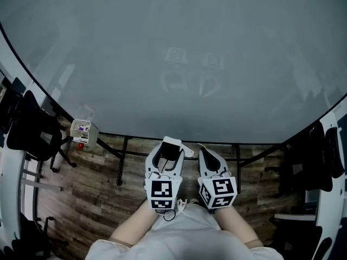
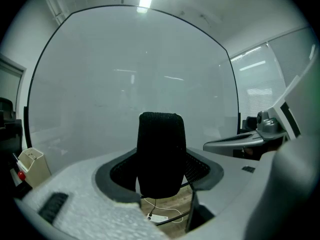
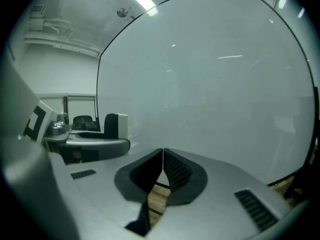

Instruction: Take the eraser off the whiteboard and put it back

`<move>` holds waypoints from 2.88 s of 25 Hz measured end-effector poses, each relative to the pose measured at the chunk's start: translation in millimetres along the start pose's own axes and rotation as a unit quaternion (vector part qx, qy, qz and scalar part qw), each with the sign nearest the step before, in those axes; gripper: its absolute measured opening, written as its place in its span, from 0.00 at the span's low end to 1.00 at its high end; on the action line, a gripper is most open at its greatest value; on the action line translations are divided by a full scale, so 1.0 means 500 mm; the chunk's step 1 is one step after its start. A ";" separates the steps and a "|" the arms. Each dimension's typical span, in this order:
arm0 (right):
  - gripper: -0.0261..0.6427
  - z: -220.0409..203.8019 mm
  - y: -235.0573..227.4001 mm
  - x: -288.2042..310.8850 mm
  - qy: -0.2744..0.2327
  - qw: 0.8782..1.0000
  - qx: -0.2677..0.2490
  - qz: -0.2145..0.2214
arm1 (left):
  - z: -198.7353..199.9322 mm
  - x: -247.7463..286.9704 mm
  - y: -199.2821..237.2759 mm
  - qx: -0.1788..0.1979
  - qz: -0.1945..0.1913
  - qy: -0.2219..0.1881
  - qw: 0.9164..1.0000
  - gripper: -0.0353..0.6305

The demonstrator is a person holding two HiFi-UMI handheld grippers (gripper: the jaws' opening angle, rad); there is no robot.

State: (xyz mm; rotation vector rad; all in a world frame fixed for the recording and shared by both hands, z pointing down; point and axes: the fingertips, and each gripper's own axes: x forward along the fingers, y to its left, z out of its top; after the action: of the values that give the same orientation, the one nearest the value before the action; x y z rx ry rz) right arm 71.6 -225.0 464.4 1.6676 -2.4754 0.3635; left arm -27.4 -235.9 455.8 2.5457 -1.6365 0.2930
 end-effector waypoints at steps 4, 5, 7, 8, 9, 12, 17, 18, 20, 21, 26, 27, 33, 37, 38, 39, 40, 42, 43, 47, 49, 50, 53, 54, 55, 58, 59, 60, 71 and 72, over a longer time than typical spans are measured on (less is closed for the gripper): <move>0.08 -0.004 0.002 -0.007 0.000 1.000 -0.002 -0.001 | 0.002 -0.005 0.003 -0.007 0.001 -0.002 1.000 0.45; 0.08 -0.004 0.002 -0.008 0.001 1.000 -0.003 -0.001 | 0.003 -0.005 0.004 -0.008 0.003 -0.004 1.000 0.45; 0.08 -0.005 0.000 -0.010 0.001 1.000 -0.004 -0.001 | 0.004 -0.005 0.007 -0.007 0.009 -0.006 1.000 0.45; 0.08 -0.004 -0.001 -0.012 0.001 1.000 -0.005 -0.001 | 0.004 -0.005 0.008 -0.006 0.012 -0.006 1.000 0.45; 0.08 -0.003 -0.001 -0.013 0.000 1.000 -0.005 -0.001 | 0.003 -0.005 0.008 -0.006 0.013 -0.005 1.000 0.45; 0.08 0.000 -0.002 -0.015 -0.003 1.000 -0.007 -0.001 | 0.002 -0.005 0.007 -0.008 0.011 -0.003 1.000 0.45; 0.08 0.016 -0.010 -0.013 -0.013 1.000 -0.014 -0.002 | 0.015 0.008 -0.002 -0.016 -0.004 -0.008 1.000 0.45; 0.08 0.021 -0.015 -0.012 -0.015 1.000 -0.017 -0.004 | 0.021 0.015 -0.005 -0.014 -0.006 -0.009 1.000 0.45; 0.08 0.031 -0.024 -0.010 -0.020 1.000 -0.020 -0.005 | 0.038 0.031 -0.008 -0.006 -0.005 -0.011 1.000 0.45; 0.08 0.035 -0.027 -0.009 -0.021 1.000 -0.020 -0.004 | 0.047 0.038 -0.008 -0.002 -0.003 -0.013 1.000 0.45; 0.08 0.039 -0.041 0.003 -0.019 1.000 -0.021 -0.001 | 0.101 0.076 0.009 0.002 0.021 -0.033 0.999 0.45; 0.08 0.041 -0.044 0.005 -0.019 1.000 -0.021 0.000 | 0.114 0.084 0.014 0.003 0.026 -0.038 0.999 0.45; 0.08 0.049 -0.064 0.012 -0.019 0.999 -0.025 0.007 | 0.182 0.122 0.024 0.005 0.048 -0.064 0.997 0.45; 0.08 0.047 -0.072 0.018 -0.016 0.999 -0.026 0.014 | 0.201 0.139 0.026 0.007 0.055 -0.070 0.996 0.45; 0.08 0.046 -0.073 0.020 -0.015 0.999 -0.025 0.016 | 0.204 0.143 0.026 0.009 0.056 -0.070 0.996 0.45; 0.08 0.046 -0.075 0.022 -0.015 0.999 -0.025 0.017 | 0.207 0.147 0.028 0.011 0.058 -0.070 0.996 0.45; 0.08 0.047 -0.076 0.024 -0.015 0.999 -0.025 0.018 | 0.210 0.151 0.030 0.014 0.061 -0.070 0.996 0.45; 0.08 0.048 -0.079 0.026 -0.015 0.999 -0.024 0.019 | 0.214 0.155 0.034 0.021 0.070 -0.071 0.995 0.45; 0.08 0.048 -0.081 0.027 -0.015 0.999 -0.024 0.020 | 0.215 0.156 0.035 0.023 0.075 -0.072 0.994 0.45; 0.08 0.047 -0.089 0.032 -0.013 0.999 -0.022 0.022 | 0.215 0.156 0.037 0.024 0.089 -0.076 0.993 0.45; 0.08 0.046 -0.090 0.035 -0.012 0.999 -0.020 0.023 | 0.216 0.158 0.038 0.024 0.091 -0.078 0.992 0.45; 0.08 0.046 -0.091 0.035 -0.012 0.999 -0.020 0.023 | 0.216 0.158 0.037 0.024 0.091 -0.079 0.992 0.45; 0.08 0.044 -0.091 0.035 -0.010 0.999 -0.019 0.025 | 0.215 0.158 0.033 0.027 0.084 -0.080 0.993 0.45; 0.08 0.044 -0.091 0.035 -0.010 0.999 -0.019 0.025 | 0.214 0.158 0.031 0.029 0.080 -0.079 0.993 0.45; 0.08 0.044 -0.090 0.034 -0.009 0.999 -0.020 0.026 | 0.214 0.158 0.029 0.029 0.076 -0.078 0.994 0.46; 0.08 0.041 -0.089 0.030 -0.007 1.000 -0.019 0.024 | 0.218 0.155 0.026 0.033 0.077 -0.083 0.993 0.49; 0.08 0.038 -0.088 0.028 -0.006 1.000 -0.019 0.024 | 0.219 0.152 0.028 0.037 0.081 -0.086 0.992 0.50; 0.08 0.036 -0.086 0.027 -0.005 1.000 -0.019 0.023 | 0.219 0.148 0.030 0.040 0.084 -0.088 0.992 0.50; 0.08 0.014 -0.052 0.010 0.004 1.000 -0.017 0.024 | 0.162 0.067 -0.006 0.031 0.044 -0.084 0.995 0.51; 0.08 0.012 -0.048 0.010 0.005 1.000 -0.017 0.025 | 0.150 0.061 -0.012 0.031 0.037 -0.078 0.996 0.50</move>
State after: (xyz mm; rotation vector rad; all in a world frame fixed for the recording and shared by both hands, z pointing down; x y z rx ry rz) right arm 92.0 -239.5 462.8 1.5896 -2.5055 0.3319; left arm -1.7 -274.8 389.5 2.6167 -1.8066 0.1567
